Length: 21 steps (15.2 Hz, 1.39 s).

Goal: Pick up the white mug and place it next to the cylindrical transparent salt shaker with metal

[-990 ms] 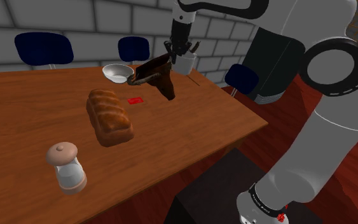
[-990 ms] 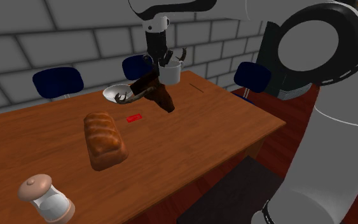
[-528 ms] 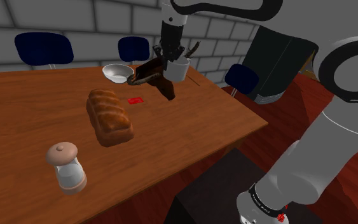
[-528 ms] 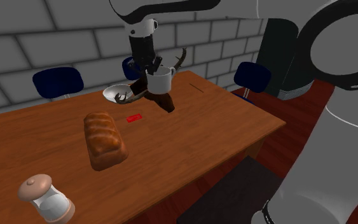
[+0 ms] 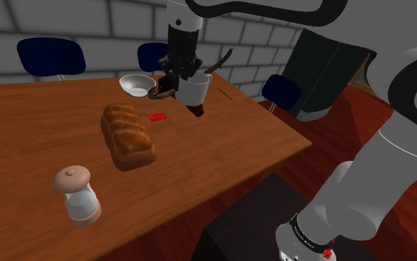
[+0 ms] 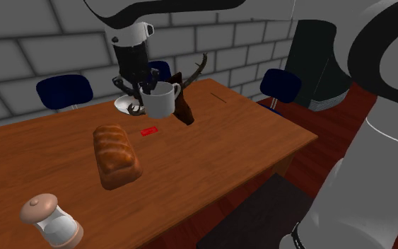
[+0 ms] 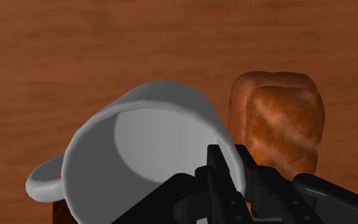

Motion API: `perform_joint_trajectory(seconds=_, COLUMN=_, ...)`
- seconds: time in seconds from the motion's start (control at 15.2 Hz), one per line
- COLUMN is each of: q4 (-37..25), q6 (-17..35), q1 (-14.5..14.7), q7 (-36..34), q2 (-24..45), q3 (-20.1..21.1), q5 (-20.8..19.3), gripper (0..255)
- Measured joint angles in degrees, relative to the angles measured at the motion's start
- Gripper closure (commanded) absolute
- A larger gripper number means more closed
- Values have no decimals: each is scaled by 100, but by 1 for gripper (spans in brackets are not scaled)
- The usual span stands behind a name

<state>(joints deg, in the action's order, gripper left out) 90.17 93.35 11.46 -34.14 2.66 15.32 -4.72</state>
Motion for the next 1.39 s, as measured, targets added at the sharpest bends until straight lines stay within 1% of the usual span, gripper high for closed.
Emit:
perform_joint_trajectory(seconds=0.53, q4=-131, q6=-113, q1=569, q7=-1064, q2=107, q3=499, q5=-65, gripper=255)
perform_joint_trajectory(seconds=0.59, q4=-282, q6=-176, q1=663, q7=-1224, q2=215, q3=574, q5=-109, gripper=255)
perform_joint_trajectory(seconds=0.66, q4=-261, q6=-142, q1=731, q7=-1352, q2=241, q3=629, q5=-123, gripper=255)
perform_joint_trajectory(seconds=0.99, q4=-908, q6=-409, q1=1210, q7=-2094, q2=730, q3=939, q5=-341, gripper=255)
perform_joint_trajectory(seconds=1.06, q4=-933, q6=-380, q1=1288, q7=-2215, q2=800, q3=982, q5=-375, gripper=255)
perform_joint_trajectory(seconds=1.39, q4=-458, q6=15, q1=1296, q7=-2311, q2=724, q3=1001, q5=-347, gripper=255)
